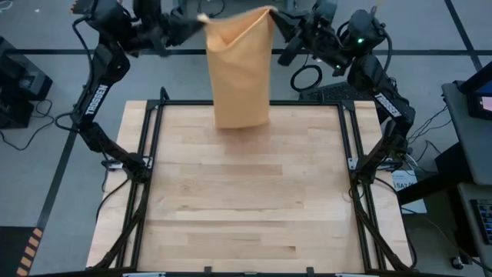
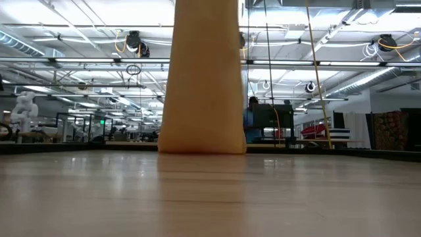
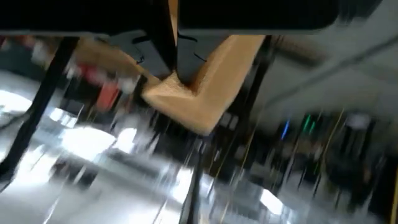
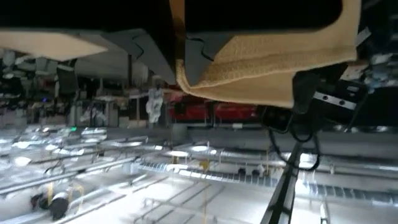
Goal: Roll towel
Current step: Roll the yellow towel
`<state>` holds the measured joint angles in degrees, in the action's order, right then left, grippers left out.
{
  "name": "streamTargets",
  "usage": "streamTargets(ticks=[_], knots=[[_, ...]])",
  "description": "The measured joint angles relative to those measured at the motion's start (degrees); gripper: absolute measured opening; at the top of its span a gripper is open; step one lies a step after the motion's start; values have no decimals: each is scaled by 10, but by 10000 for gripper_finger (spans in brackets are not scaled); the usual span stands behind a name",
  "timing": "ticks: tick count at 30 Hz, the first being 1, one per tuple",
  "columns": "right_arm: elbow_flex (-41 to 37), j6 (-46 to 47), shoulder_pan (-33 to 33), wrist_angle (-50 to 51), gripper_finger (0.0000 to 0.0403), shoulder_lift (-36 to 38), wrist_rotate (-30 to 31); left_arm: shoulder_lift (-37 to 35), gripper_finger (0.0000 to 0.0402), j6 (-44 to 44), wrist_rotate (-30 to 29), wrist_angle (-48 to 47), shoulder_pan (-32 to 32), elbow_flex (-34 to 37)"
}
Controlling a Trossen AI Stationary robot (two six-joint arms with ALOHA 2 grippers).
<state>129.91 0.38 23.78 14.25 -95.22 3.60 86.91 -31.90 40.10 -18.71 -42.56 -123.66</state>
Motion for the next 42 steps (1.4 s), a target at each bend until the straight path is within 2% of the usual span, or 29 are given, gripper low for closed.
streamTargets(ticks=[5, 8, 10, 13, 16, 19, 22, 25, 27, 29, 33, 38, 42], knots=[[0, 15, -24, 81, 0, 3, -8, -10, 0, 125, -11, -185, 37, 2], [0, 38, -40, 129, 0, 5, -10, -18, 0, 129, -11, -206, 65, 3], [0, 46, -49, 136, 0, 6, -8, -28, 0, 129, -15, -189, 79, 3], [0, 47, -48, 114, 0, 8, -3, -34, 0, 130, -60, -152, 84, 2], [0, 26, -30, 79, 0, 5, 13, -24, 0, 155, -106, -132, 77, 2], [0, 3, -1, 33, 0, -6, 7, -6, 0, 176, -128, -106, 66, 3], [0, -17, 37, -24, 0, -18, -16, 20, 0, 181, -134, -32, 44, 3], [0, -1, 73, -86, 0, -25, -54, 53, 0, 141, -134, 97, 30, 3], [-1, 15, 82, -140, 0, -25, -82, 69, 0, 83, -121, 187, 28, 3], [6, 25, 79, -170, 0, -22, -97, 73, 0, 37, -112, 232, 31, -4], [41, 51, 61, -89, 0, -9, -101, 65, 0, -1, -49, 240, 52, -10], [43, 98, 24, 77, 0, 28, -101, 35, 0, -38, 91, 156, 81, -9], [43, 126, -12, 186, 0, 53, -102, 14, 0, -11, 171, -6, 116, -10]])
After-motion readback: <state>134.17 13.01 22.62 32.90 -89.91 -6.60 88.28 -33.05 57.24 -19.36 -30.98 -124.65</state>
